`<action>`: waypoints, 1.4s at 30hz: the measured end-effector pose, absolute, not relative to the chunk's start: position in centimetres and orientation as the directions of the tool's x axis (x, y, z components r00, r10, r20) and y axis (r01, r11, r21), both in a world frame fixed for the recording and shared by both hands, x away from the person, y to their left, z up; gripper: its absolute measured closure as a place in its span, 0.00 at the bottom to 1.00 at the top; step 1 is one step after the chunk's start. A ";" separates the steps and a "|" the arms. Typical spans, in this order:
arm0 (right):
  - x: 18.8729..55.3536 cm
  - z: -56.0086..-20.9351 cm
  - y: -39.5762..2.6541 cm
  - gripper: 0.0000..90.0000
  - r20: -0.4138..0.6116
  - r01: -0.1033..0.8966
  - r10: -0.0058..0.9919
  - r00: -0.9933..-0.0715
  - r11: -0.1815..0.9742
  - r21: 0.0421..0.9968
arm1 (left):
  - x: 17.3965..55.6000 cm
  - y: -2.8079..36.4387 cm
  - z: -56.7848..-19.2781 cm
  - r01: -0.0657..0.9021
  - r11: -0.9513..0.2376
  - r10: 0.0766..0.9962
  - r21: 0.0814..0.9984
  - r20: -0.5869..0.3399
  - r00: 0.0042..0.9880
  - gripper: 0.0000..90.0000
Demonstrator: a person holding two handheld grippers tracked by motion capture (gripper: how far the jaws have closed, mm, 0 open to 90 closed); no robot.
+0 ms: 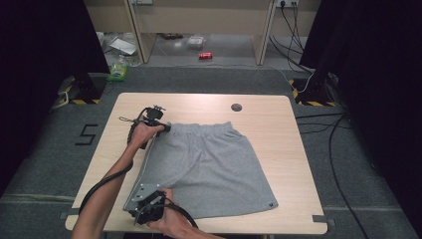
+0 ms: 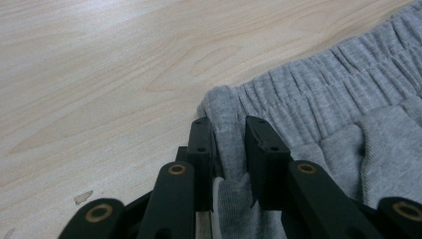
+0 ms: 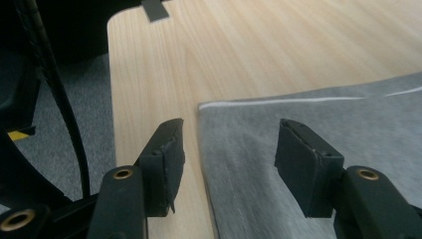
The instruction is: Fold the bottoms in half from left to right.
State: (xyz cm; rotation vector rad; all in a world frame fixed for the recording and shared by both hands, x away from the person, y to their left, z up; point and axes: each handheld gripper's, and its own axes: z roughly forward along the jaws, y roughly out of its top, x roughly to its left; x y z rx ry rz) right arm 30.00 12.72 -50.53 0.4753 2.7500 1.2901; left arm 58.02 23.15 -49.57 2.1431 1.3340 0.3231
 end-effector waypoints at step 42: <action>31.2 -48.2 11.7 0.96 0.071 0.233 0.296 -0.953 0.562 0.794 | 57.4 23.0 -46.4 0.691 -0.260 0.871 0.674 -0.145 0.469 0.92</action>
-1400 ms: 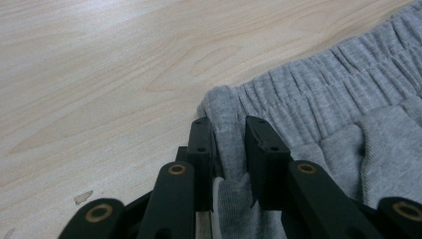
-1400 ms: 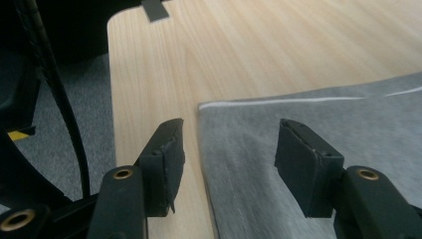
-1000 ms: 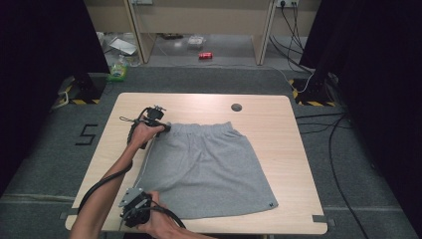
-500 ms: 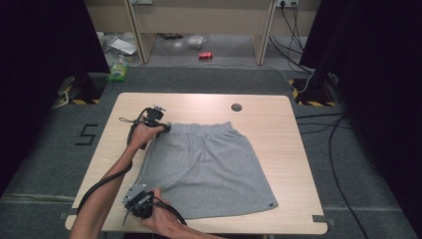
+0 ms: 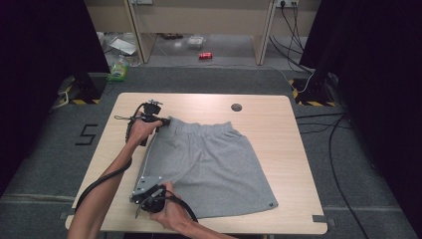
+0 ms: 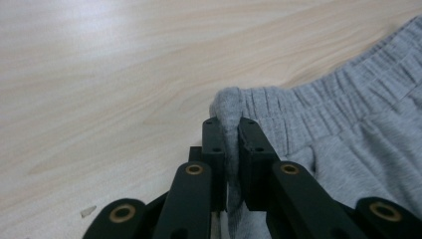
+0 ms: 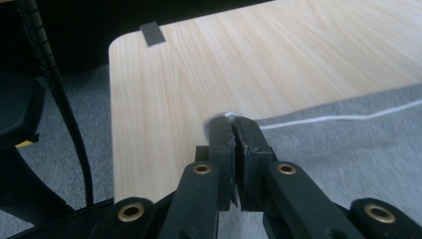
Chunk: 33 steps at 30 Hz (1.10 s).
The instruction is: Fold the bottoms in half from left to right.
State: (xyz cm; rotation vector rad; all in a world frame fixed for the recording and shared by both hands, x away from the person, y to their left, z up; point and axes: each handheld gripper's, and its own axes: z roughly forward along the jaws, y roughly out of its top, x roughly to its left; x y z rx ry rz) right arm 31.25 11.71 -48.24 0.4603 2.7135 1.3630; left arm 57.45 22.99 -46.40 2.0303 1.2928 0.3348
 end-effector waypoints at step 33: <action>28.3 -42.6 -6.5 0.96 0.122 0.304 0.499 -0.858 0.301 0.904 | 57.9 9.2 -38.2 0.648 -0.336 0.837 0.683 -0.099 0.539 0.92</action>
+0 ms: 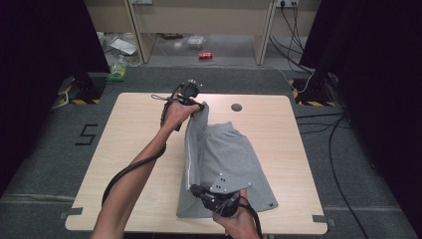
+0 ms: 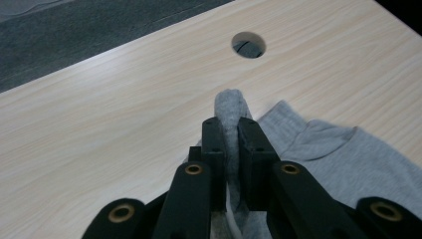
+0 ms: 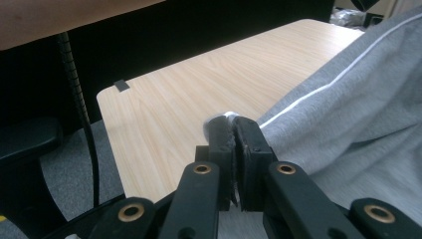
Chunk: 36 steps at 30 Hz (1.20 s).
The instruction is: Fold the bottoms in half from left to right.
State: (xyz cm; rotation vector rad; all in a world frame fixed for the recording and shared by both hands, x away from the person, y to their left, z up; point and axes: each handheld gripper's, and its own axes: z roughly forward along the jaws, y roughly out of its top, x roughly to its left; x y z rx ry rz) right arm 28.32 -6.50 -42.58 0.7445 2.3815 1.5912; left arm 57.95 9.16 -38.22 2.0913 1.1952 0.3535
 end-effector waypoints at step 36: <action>26.7 -44.7 -17.0 0.96 0.194 0.404 0.671 -0.715 0.171 0.898 | 59.3 -0.3 -42.1 0.684 -0.335 0.819 0.648 -0.159 0.552 0.88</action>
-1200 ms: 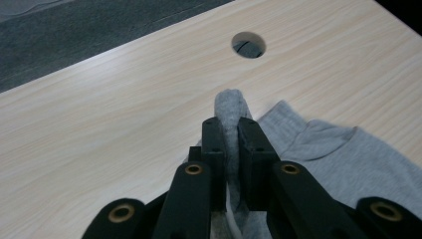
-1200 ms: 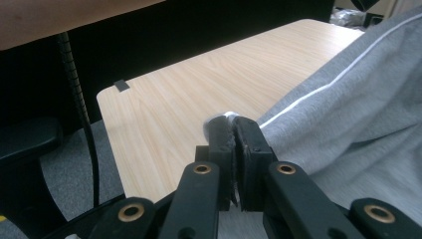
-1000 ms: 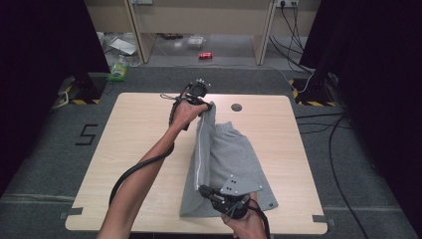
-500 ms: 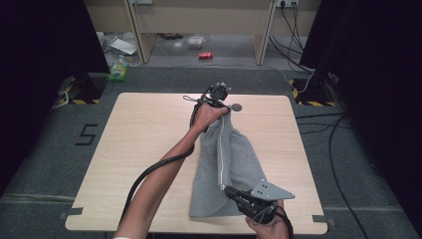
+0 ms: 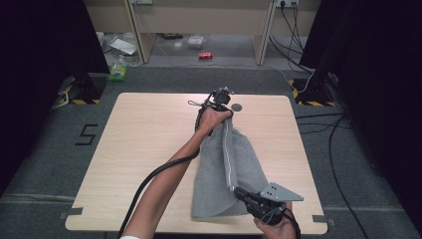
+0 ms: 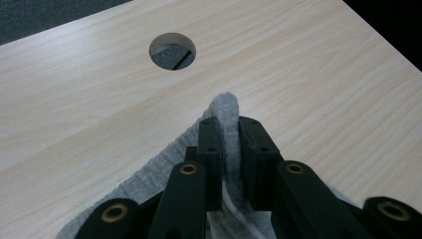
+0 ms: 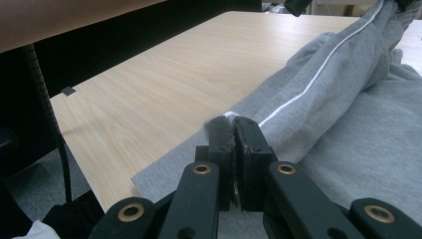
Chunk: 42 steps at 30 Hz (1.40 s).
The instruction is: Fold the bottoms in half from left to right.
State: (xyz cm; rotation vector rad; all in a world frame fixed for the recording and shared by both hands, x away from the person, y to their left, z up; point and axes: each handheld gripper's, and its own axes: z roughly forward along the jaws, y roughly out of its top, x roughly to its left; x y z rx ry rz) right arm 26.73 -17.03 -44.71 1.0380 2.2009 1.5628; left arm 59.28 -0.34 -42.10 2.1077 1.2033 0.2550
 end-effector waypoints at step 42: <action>26.1 -47.1 -25.6 0.78 0.189 0.507 0.848 -0.495 0.105 0.855 | 59.0 6.9 -43.7 0.703 -0.348 0.825 0.620 -0.153 0.543 0.67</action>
